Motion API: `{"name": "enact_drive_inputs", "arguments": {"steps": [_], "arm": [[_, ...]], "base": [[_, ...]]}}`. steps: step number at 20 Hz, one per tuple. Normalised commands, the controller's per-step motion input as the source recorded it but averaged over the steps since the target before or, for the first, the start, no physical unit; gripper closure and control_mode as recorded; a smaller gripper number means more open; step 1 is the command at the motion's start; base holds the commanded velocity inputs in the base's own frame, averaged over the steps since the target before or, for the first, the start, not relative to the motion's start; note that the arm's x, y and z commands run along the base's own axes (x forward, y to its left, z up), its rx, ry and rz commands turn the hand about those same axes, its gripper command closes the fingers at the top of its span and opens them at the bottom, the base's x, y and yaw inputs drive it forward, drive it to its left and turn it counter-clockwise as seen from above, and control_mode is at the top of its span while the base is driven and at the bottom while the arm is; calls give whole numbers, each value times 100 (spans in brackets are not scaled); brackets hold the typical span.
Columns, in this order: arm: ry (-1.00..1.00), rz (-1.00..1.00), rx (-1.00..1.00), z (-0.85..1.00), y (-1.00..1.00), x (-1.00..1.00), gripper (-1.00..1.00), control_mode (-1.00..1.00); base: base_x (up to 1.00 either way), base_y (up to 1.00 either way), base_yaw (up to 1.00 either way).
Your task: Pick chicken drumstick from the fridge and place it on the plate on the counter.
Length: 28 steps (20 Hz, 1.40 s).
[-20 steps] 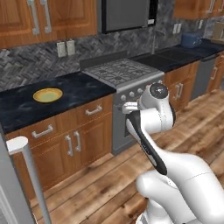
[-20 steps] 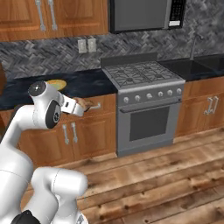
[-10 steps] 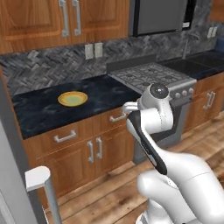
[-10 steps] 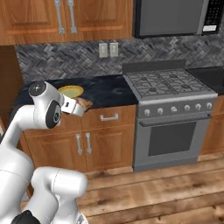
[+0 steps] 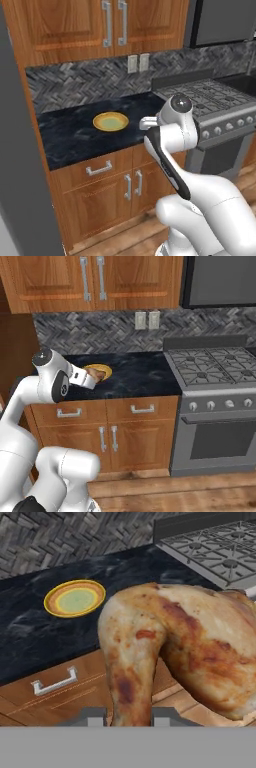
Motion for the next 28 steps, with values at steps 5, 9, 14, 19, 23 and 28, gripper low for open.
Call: {"name": "enact_drive_inputs", "arguments": {"steps": [5,9,14,19,23,28], "arm": [[0,0,0,0,0,0,100,100],[0,0,0,0,0,0,100,100],[0,0,0,0,0,0,100,100],[0,0,0,0,0,0,100,100],[0,0,0,0,0,0,100,100],[0,0,0,0,0,0,100,100]], "base": [[38,-20,22],[15,-42,16],[18,-45,14],[35,-36,11],[38,-16,8],[47,-1,8]]}}
